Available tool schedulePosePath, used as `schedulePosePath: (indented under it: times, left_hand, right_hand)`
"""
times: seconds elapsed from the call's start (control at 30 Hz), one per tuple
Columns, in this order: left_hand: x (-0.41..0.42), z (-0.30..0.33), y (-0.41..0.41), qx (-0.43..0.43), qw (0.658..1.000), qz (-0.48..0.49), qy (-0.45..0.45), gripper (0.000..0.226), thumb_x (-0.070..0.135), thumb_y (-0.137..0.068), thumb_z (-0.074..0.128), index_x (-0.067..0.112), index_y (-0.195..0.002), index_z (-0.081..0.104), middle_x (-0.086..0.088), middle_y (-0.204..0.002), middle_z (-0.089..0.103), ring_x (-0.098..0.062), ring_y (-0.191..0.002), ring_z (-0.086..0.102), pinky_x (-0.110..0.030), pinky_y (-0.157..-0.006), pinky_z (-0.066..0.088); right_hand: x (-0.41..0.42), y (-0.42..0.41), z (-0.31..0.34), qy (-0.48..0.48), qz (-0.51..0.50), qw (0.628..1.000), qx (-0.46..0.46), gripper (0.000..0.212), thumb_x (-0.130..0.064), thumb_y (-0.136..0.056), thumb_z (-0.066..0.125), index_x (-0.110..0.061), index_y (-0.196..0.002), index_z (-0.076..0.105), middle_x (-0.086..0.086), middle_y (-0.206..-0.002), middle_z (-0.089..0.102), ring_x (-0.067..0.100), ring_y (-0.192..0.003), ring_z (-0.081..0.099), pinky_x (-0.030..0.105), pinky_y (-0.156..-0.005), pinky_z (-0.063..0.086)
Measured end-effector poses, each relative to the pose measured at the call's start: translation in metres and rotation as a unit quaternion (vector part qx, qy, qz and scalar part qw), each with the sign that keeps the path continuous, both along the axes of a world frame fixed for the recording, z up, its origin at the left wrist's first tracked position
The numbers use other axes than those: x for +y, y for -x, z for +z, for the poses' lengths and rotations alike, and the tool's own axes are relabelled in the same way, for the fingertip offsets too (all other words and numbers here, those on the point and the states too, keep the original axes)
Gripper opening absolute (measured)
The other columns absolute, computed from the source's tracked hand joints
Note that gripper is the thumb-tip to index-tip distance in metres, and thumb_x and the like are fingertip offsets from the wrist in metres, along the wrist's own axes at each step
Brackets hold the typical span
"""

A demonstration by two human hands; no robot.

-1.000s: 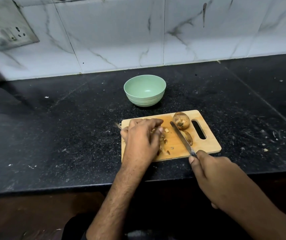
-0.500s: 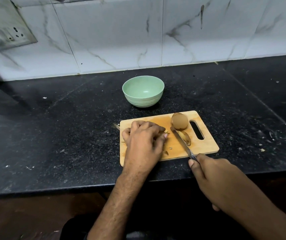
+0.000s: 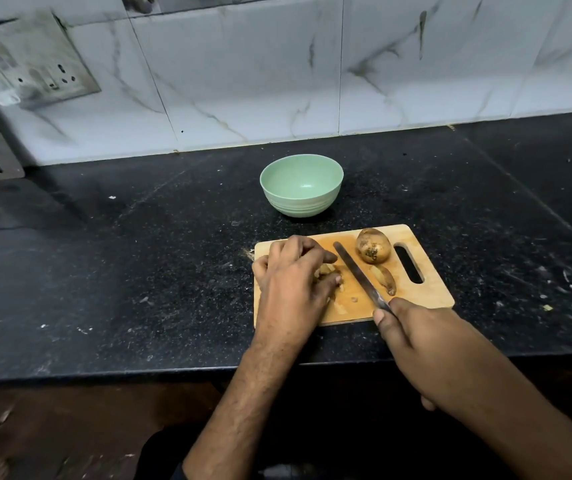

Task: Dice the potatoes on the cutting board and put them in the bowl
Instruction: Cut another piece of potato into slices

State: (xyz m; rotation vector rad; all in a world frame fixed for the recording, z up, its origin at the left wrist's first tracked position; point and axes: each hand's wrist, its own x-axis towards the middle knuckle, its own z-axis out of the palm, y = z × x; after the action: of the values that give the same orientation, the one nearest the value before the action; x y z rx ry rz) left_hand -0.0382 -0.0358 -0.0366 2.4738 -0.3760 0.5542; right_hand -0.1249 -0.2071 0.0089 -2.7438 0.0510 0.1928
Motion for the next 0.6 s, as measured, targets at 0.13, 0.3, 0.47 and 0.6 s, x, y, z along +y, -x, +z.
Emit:
schedulePosePath:
  times: [0.13, 0.3, 0.47, 0.6]
  left_hand:
    - [0.003, 0.004, -0.006, 0.01, 0.999, 0.018, 0.045, 0.01, 0.037, -0.088, 0.072, 0.032, -0.096, 0.071, 0.019, -0.105, 0.055, -0.006, -0.108, 0.045, -0.03, -0.089, 0.02]
    - [0.012, 0.003, -0.005, 0.008, 0.996, 0.045, 0.073, 0.011, 0.023, -0.099, 0.057, 0.029, -0.097, 0.066, 0.017, -0.101, 0.056, -0.006, -0.103, 0.047, -0.032, -0.089, 0.024]
    - [0.01, 0.01, 0.004, 0.005, 0.997, 0.0, 0.071, 0.012, 0.031, -0.1, 0.054, 0.028, -0.103, 0.065, 0.017, -0.104, 0.057, -0.005, -0.106, 0.049, -0.035, -0.092, 0.028]
    - [-0.013, 0.006, 0.018, 0.009, 0.999, -0.049, -0.014, 0.026, 0.041, -0.092, 0.064, 0.032, -0.116, 0.063, 0.018, -0.114, 0.056, -0.007, -0.111, 0.047, -0.036, -0.091, 0.027]
  right_hand:
    - [0.002, 0.0, -0.001, 0.003, 0.004, 1.0, -0.012, 0.035, -0.054, -0.103, 0.023, -0.032, -0.103, 0.051, -0.004, -0.071, 0.06, 0.007, -0.054, 0.053, 0.037, -0.069, 0.058]
    - [0.003, -0.003, 0.001, -0.011, 0.007, 1.0, -0.009, 0.034, -0.054, -0.103, 0.024, -0.032, -0.097, 0.049, -0.004, -0.07, 0.06, 0.008, -0.055, 0.057, 0.037, -0.068, 0.058]
    - [-0.003, -0.002, 0.0, -0.018, 0.004, 1.0, -0.02, 0.035, -0.054, -0.102, 0.025, -0.03, -0.099, 0.051, -0.003, -0.068, 0.06, 0.01, -0.054, 0.059, 0.037, -0.066, 0.058]
    - [-0.01, 0.005, 0.003, -0.022, -0.006, 1.0, -0.02, 0.036, -0.056, -0.099, 0.026, -0.029, -0.092, 0.05, -0.002, -0.067, 0.059, 0.014, -0.055, 0.06, 0.038, -0.065, 0.058]
